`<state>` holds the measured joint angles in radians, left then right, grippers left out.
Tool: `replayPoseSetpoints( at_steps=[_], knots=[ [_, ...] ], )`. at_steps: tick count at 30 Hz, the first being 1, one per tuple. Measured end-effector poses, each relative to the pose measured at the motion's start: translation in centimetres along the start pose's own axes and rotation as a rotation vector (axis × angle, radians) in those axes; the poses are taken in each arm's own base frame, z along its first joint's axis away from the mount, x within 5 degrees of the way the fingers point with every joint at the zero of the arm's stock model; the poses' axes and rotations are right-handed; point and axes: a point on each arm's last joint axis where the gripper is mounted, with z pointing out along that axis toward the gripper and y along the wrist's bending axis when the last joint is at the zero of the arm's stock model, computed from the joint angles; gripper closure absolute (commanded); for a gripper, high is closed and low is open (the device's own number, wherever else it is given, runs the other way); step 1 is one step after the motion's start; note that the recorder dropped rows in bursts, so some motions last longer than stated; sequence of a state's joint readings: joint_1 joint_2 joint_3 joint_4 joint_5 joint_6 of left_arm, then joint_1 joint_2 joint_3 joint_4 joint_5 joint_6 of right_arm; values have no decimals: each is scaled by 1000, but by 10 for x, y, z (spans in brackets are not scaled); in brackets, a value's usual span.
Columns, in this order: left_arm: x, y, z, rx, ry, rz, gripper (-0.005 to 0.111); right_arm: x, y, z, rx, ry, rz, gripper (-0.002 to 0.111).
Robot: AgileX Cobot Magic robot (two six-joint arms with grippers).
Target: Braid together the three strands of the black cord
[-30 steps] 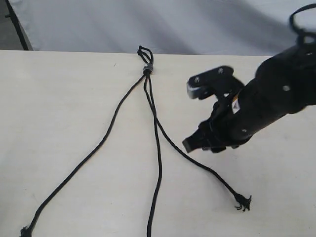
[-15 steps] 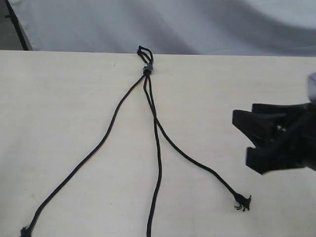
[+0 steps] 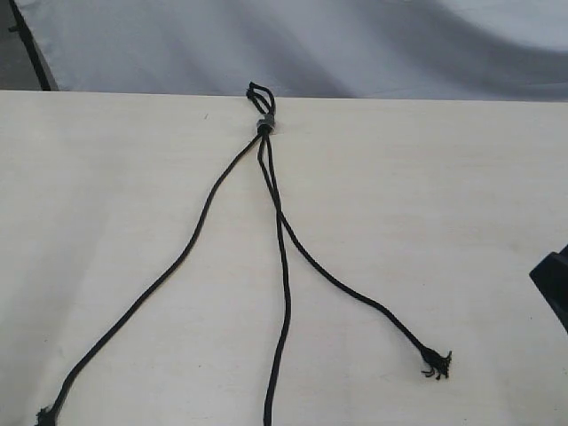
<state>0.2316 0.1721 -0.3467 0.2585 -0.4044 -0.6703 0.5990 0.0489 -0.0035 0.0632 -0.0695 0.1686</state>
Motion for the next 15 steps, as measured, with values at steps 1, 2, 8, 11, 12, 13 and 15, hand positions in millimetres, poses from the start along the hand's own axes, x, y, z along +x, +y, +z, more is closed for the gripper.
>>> replayPoseSetpoints(
  at_steps=[1, 2, 8, 11, 12, 13, 15],
  knots=[
    [-2, -2, 10, 9, 40, 14, 105, 0, 0, -2, -2, -1, 0, 68],
    [-2, -4, 22, 14, 99, 24, 106, 0, 0, -3, -3, -3, 0, 68],
    [59, 1, 81, 142, 630, -31, 107, 2, 0, -4, -1, 12, 0, 68],
    [100, 2, 98, 285, 931, -127, 107, 2, 0, -4, 0, 16, 0, 68],
    [111, 4, 101, 309, 996, -155, 107, 3, 0, -4, 0, 18, 0, 68],
    [123, 6, 103, 333, 1060, -180, 107, 3, 0, -4, 0, 18, 0, 68],
    [154, 6, 102, 362, 1187, -210, 107, 3, 0, -4, 0, 18, 0, 68]
  ],
)
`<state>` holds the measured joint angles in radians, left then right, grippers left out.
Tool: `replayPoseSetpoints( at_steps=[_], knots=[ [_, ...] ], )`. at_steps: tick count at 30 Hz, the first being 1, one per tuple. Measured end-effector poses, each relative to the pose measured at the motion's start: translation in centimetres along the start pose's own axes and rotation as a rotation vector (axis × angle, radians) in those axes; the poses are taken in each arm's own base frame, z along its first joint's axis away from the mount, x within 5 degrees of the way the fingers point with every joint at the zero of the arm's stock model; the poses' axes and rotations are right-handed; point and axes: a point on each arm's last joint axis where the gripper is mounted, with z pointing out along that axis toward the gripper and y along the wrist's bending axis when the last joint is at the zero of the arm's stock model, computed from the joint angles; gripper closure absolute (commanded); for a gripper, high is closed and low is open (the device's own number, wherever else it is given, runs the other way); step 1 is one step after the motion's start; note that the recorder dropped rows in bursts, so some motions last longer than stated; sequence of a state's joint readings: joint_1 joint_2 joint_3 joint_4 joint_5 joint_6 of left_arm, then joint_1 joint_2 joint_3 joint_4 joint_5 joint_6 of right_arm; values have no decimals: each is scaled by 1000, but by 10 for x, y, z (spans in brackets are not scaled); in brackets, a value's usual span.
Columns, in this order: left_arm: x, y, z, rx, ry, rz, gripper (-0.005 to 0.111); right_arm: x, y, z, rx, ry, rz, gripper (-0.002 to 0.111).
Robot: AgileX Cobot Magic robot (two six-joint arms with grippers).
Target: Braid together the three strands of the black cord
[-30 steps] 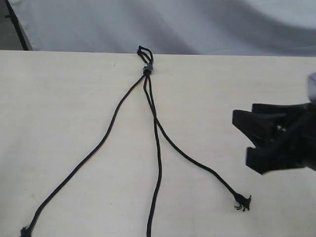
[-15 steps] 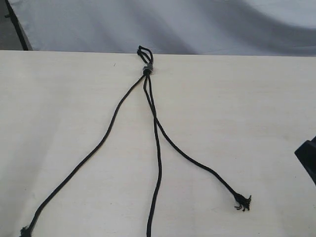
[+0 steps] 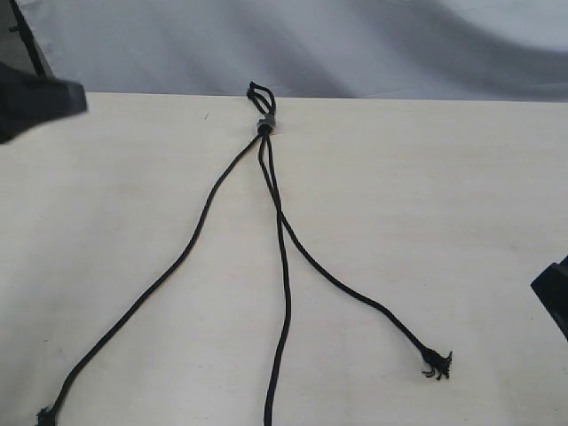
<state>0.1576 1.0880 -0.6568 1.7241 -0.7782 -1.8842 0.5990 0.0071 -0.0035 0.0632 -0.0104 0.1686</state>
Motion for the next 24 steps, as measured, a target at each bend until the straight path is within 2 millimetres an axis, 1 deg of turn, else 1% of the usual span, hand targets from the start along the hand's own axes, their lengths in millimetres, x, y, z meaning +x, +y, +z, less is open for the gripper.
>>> replayPoseSetpoints(
  at_steps=[1, 3, 5, 7, 9, 10, 12, 14, 15, 17, 19, 20, 21, 22, 23, 24],
  knots=[
    [5, 1, 12, 16, 47, -2, 107, 0, 0, 0, 0, 0, 0, 68],
    [20, -10, 40, 39, 140, 39, 107, 0, 0, 0, 0, 0, 0, 68],
    [37, -35, 68, 71, 222, 128, 107, 0, 0, 0, 0, 0, 0, 68],
    [56, -64, 93, 88, 279, 253, 107, 0, 0, 0, 0, 0, 0, 68],
    [71, -88, 112, 79, 301, 371, 107, 0, 0, 0, 0, 0, -2, 68],
    [79, -99, 121, 70, 311, 420, 107, 0, 0, 0, 0, 0, -2, 68],
    [89, -107, 138, 17, 318, 492, 107, 0, 0, 0, 0, 0, -2, 68],
    [89, -103, 152, -85, 292, 559, 107, 0, 0, 0, 0, 0, -4, 68],
    [85, -97, 159, -168, 267, 609, 107, 0, 0, 0, 0, 0, -4, 68],
    [72, -86, 168, -362, 221, 667, 107, 0, 0, 0, 0, 0, -7, 68],
    [53, -72, 172, -618, 241, 670, 107, 0, 0, 0, 1, 4, -9, 68],
    [44, -65, 170, -733, 303, 632, 107, 1, 0, 0, 2, 10, -9, 68],
    [37, -58, 167, -815, 405, 573, 107, 1, 0, 0, 2, 10, -9, 68],
    [38, -52, 163, -838, 546, 517, 107, 1, 0, 0, 2, 10, -9, 68],
    [38, -46, 160, -820, 657, 467, 107, 1, 0, 0, 2, 10, -9, 68],
    [44, -45, 160, -714, 804, 418, 107, 1, 0, 0, 2, 10, -9, 68]
  ],
)
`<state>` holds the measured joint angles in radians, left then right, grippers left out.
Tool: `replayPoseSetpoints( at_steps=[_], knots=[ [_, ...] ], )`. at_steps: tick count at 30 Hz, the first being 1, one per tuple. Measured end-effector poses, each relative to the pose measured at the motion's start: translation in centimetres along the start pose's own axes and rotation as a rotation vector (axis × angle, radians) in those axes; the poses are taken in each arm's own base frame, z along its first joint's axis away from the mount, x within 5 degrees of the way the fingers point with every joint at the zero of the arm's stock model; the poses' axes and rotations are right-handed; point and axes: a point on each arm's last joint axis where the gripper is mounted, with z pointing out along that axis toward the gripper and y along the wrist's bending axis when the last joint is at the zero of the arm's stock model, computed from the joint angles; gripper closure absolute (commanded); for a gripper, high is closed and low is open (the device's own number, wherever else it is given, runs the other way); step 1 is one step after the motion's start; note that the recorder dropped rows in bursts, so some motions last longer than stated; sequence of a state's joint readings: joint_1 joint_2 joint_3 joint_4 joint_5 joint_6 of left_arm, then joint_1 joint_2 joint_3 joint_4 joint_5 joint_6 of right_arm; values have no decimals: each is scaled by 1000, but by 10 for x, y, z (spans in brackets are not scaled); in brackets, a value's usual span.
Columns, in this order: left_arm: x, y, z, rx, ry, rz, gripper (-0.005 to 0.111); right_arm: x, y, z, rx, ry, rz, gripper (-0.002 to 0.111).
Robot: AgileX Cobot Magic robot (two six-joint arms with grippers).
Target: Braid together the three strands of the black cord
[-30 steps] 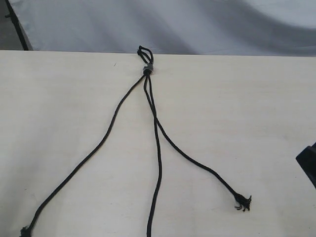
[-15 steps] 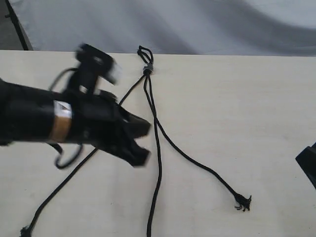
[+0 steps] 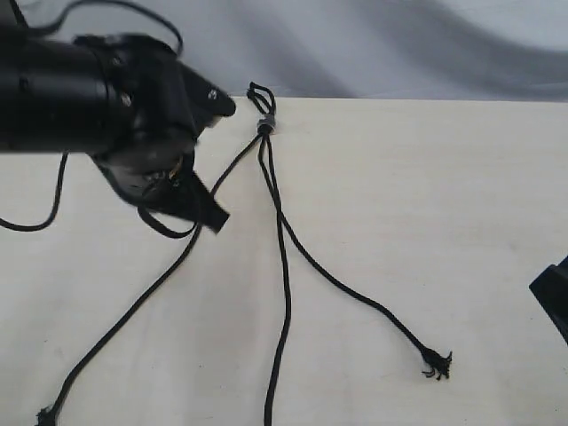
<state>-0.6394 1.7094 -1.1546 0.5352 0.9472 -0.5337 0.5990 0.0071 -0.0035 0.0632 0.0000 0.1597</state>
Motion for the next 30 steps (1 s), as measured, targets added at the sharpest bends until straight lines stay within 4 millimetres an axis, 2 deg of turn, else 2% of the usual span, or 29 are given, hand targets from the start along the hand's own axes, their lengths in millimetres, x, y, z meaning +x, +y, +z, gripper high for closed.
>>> replayPoseSetpoints(
  at_steps=[2, 3, 6, 9, 13, 17, 21, 23, 25, 29, 30],
  knots=[
    [4, -7, 7, 200, 73, 59, 107, 0, 0, 0, 0, 0, 0, 68],
    [3, -17, 8, 341, 70, 78, 107, 0, 0, 0, 0, 0, 0, 68],
    [-4, -38, 4, 539, 1, 50, 102, 0, 0, 0, 0, 0, 0, 68],
    [-7, -52, 1, 598, -47, 48, 86, 0, 0, 0, 0, 0, 0, 68],
    [-4, -79, 11, 615, -28, 101, 62, 0, 0, 0, 0, 0, 0, 68],
    [5, -105, 32, 614, 41, 153, 55, 0, 0, 0, 0, 0, 0, 68],
    [11, -115, 56, 602, 111, 159, 55, 0, 0, 0, 0, 0, 2, 68],
    [9, -116, 57, 601, 99, 155, 58, 0, 0, 0, 0, 0, 2, 68],
    [8, -117, 60, 598, 98, 157, 68, 0, 0, 0, 0, 0, 2, 68],
    [8, -116, 62, 578, 89, 187, 106, 0, 0, 0, 0, 0, 4, 68],
    [8, -116, 63, 572, 89, 194, 106, 0, 0, 0, 0, 0, 4, 68]
  ],
)
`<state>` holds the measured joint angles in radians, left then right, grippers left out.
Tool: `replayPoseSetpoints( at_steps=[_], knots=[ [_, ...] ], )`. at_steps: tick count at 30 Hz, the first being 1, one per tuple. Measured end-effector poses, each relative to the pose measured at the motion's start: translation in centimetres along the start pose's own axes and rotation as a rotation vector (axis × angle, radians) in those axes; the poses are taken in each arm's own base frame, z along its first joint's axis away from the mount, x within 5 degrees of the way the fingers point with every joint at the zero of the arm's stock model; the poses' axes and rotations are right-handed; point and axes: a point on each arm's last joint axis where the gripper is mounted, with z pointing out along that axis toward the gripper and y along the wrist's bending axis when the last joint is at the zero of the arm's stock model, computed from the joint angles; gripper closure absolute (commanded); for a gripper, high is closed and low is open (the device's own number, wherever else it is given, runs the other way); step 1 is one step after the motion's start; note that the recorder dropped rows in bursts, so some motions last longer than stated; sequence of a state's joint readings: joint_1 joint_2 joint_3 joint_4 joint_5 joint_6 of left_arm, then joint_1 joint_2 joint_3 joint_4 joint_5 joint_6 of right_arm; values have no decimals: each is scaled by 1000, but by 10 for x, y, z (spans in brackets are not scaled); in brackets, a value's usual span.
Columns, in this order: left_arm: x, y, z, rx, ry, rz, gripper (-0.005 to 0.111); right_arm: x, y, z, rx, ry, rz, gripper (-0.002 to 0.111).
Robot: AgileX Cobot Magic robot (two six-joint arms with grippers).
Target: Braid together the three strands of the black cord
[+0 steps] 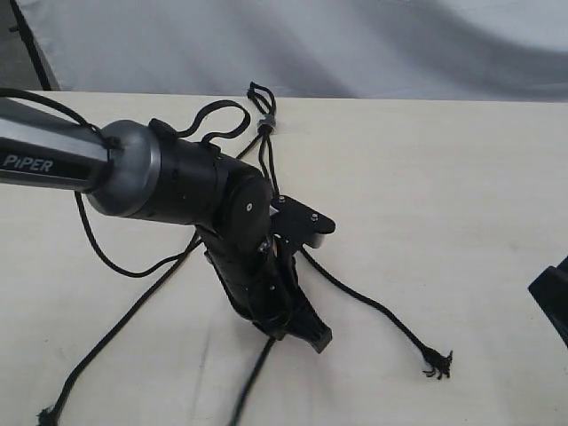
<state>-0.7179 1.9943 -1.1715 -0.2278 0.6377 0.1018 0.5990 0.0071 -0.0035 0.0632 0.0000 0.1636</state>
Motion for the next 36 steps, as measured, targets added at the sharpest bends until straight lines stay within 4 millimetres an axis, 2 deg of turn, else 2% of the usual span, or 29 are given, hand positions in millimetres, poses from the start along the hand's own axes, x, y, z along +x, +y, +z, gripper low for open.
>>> replayPoseSetpoints(
  at_steps=[4, 6, 8, 11, 13, 15, 18, 24, 26, 29, 36],
  knots=[
    [-1, 2, -1, -24, 2, 38, 107, 0, 0, 0, 0, 0, 0, 68],
    [2, 5, -8, -70, 42, 110, 107, 0, 0, 0, 0, 0, 0, 68],
    [5, 10, -25, -151, 87, 187, 107, 0, 0, 0, 0, 0, 0, 68],
    [0, 27, -74, -418, 19, 269, 107, 0, 0, 0, 0, 0, 0, 68],
    [0, 38, -89, -558, 30, 325, 107, 0, 0, 0, 1, 5, 0, 68],
    [6, 51, -86, -594, 48, 329, 107, 1, 0, 0, 1, 7, 0, 68],
    [25, 83, -68, -583, 65, 308, 107, 1, 0, 0, 1, 9, 0, 68],
    [59, 123, -48, -530, 52, 208, 107, 1, 0, 0, 2, 9, 0, 68],
    [70, 127, -42, -513, 58, 183, 107, 1, 0, 0, 2, 11, 0, 68],
    [86, 122, -28, -456, 31, 196, 107, 1, 0, 0, 2, 11, 0, 68],
    [94, 118, -25, -427, -33, 159, 107, 1, 0, 0, 2, 11, 0, 68]
  ],
)
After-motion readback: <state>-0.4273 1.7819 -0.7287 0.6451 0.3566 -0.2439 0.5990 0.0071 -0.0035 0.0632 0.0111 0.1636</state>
